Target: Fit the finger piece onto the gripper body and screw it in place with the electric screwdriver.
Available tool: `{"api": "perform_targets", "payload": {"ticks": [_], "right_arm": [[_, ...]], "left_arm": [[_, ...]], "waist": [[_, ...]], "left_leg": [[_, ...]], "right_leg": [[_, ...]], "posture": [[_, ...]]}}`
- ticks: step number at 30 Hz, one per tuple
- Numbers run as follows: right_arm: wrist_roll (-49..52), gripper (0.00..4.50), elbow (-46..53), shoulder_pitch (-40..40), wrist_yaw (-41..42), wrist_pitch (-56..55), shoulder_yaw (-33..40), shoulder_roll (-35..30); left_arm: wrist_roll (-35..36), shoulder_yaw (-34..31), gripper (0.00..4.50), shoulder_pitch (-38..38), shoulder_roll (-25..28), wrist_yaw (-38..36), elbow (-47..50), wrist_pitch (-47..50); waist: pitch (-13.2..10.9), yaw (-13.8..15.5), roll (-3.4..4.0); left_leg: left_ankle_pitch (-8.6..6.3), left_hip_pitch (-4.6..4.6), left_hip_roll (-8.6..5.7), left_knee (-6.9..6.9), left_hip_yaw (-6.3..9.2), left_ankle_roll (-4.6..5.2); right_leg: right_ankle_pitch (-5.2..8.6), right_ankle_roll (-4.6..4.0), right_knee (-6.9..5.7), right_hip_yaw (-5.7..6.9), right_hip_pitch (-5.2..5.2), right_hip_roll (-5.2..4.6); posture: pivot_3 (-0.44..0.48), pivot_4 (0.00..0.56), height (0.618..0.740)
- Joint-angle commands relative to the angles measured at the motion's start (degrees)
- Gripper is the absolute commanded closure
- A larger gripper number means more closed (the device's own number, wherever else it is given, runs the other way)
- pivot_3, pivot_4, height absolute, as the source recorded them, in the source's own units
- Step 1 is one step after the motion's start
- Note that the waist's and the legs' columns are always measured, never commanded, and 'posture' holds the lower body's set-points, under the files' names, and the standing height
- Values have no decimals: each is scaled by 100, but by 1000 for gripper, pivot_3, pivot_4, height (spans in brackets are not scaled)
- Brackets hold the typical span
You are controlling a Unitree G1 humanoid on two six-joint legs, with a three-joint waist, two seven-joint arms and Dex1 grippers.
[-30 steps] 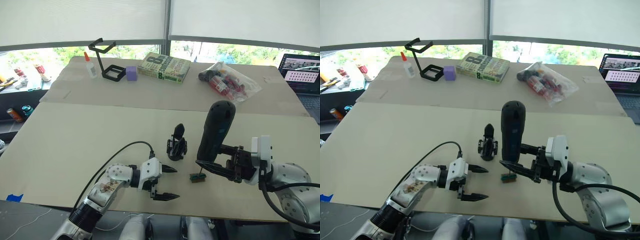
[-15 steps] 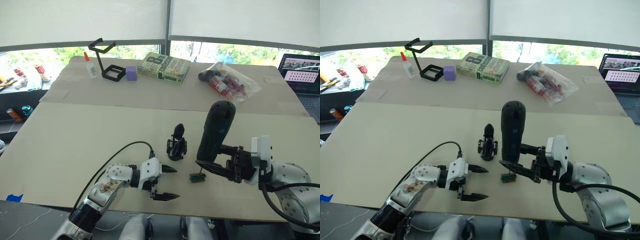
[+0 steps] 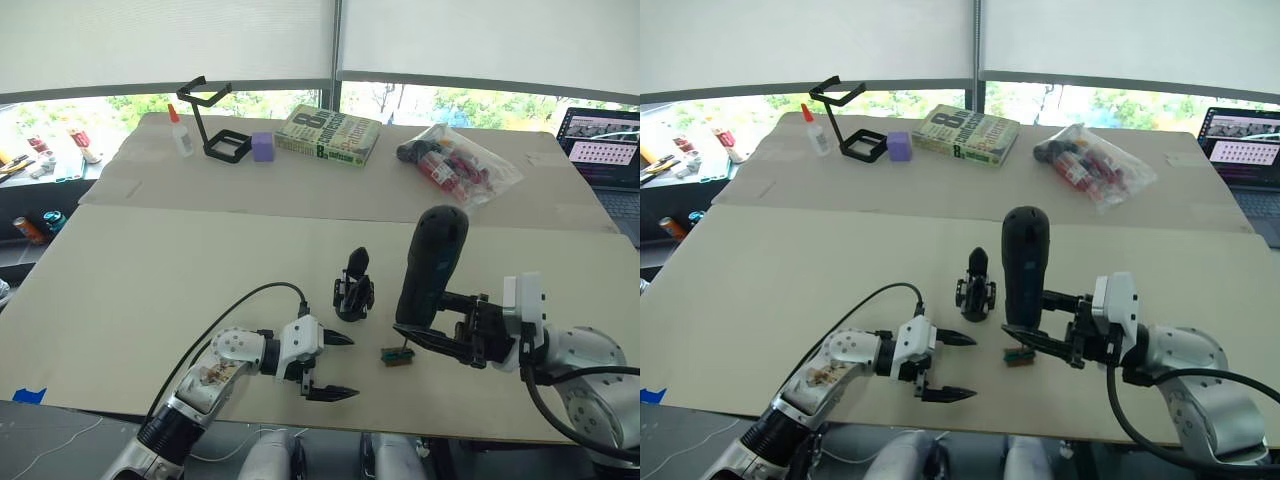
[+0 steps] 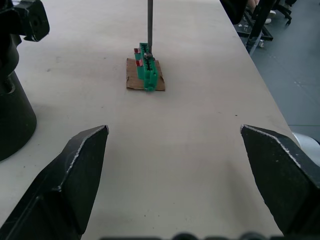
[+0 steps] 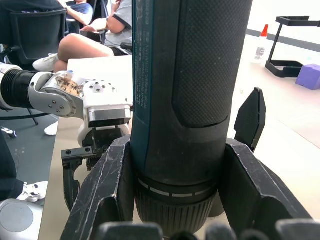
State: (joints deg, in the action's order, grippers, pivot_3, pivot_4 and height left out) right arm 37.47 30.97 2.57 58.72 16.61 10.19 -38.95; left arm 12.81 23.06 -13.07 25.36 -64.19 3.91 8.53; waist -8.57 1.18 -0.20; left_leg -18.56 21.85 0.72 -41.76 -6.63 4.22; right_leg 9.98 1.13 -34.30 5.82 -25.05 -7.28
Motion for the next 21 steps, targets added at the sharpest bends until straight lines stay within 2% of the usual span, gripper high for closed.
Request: {"api": "perform_targets", "payload": {"ticks": [1,21], "right_arm": [[286,2573,240,-65,23,-26,191,-62],[571,2573,240,-181,-102,-96,254,-28]], "left_arm": [[17,-16,35,-21,-9,-10,147,-38],[25,-20,35,6,-12,16,180,-32]], "waist": [[0,-1,0],[0,-2,0]], "left_leg": [[0,0,0,0,0,0],[0,-1,0,-1,0,0]], "right_leg": [[0,0,0,0,0,0],[0,0,-2,-1,0,0]], "posture": [[0,150,740],[0,150,740]]}}
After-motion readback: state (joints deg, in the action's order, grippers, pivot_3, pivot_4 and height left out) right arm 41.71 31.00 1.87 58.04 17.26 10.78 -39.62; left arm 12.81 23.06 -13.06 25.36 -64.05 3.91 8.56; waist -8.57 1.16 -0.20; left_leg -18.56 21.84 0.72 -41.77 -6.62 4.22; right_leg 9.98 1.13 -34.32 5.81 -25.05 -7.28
